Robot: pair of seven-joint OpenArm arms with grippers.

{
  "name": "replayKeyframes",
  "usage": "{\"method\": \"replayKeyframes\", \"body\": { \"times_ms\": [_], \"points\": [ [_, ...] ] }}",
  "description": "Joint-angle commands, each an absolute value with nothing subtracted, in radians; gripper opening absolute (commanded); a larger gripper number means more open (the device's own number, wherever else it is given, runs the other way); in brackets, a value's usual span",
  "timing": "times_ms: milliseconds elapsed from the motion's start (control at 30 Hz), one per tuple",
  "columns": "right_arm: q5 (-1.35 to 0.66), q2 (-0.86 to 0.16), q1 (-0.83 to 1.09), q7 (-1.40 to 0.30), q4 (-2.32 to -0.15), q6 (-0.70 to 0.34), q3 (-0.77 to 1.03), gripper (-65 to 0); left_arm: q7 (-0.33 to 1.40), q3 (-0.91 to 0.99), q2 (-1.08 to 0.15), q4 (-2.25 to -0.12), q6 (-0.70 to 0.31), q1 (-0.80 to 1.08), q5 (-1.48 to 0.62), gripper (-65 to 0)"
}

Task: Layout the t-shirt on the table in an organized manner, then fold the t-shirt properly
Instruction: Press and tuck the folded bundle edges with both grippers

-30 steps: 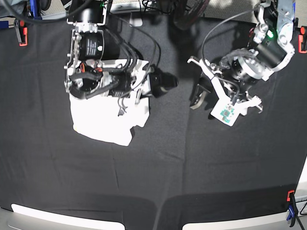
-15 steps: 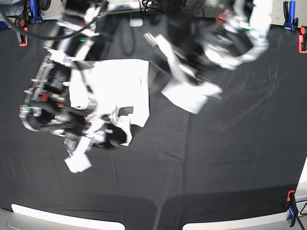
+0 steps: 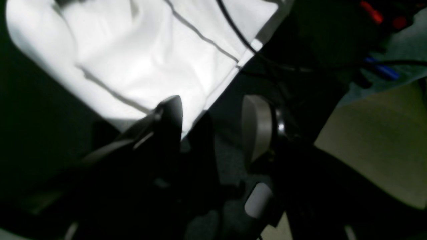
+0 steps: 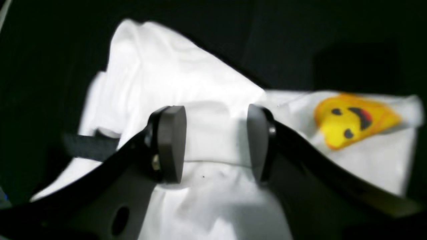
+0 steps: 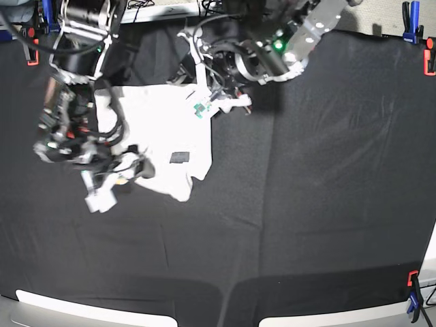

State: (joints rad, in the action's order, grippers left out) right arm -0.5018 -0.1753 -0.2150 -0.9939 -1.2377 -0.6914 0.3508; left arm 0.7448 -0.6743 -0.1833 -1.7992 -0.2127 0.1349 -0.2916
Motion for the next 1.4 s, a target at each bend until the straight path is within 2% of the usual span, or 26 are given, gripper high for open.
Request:
{"method": "replayKeyframes", "body": {
  "times_ms": [0,200,400,533,700,867,1167,1367],
  "points": [
    [-0.519,-0.186,-0.255,-0.979,-1.227,-0.698,0.338,-36.0,0.705,-0.676,-0.175,-1.8,-0.229,0.126,-0.304,-38.1],
    [-0.59,-0.186,-0.363,-1.053,-1.24,-0.698,0.309,-36.0,0.684,-0.676,-0.174,-1.732,-0.236,0.126,-0.304,-38.1],
    [-0.512,-0.196,-0.493,-1.034,-1.247,-0.698,0.368,-36.0,0.68,-0.676,-0.153,-1.731,-0.236,0.099,-0.304,-38.1],
    [-0.413,-0.237,-0.49,-0.942,-1.234,-0.698,0.374,-35.9,0.68,-0.674,-0.113,-1.731,-0.213,0.086,-0.304,-38.1],
    [-0.411,-0.289,-0.485,-0.937,-1.166,-0.698,0.373,-36.0,0.69,-0.674,-0.092,-1.731,-0.213,0.086,-0.304,-38.1],
    [-0.383,-0.332,-0.485,-0.825,-1.055,-0.698,0.373,-36.0,0.709,-0.674,-0.092,-1.7,-0.212,0.087,-0.305,-38.1],
    [-0.373,-0.337,-0.485,-0.773,-0.829,-0.698,0.373,-36.0,0.657,-0.674,-0.064,-1.502,-0.208,0.078,-0.222,-38.1],
    [-0.393,-0.344,-0.463,-0.851,-0.779,-0.698,0.373,-36.0,0.64,-0.674,-0.056,-1.497,-0.181,0.012,-0.136,-38.1]
  ]
}}
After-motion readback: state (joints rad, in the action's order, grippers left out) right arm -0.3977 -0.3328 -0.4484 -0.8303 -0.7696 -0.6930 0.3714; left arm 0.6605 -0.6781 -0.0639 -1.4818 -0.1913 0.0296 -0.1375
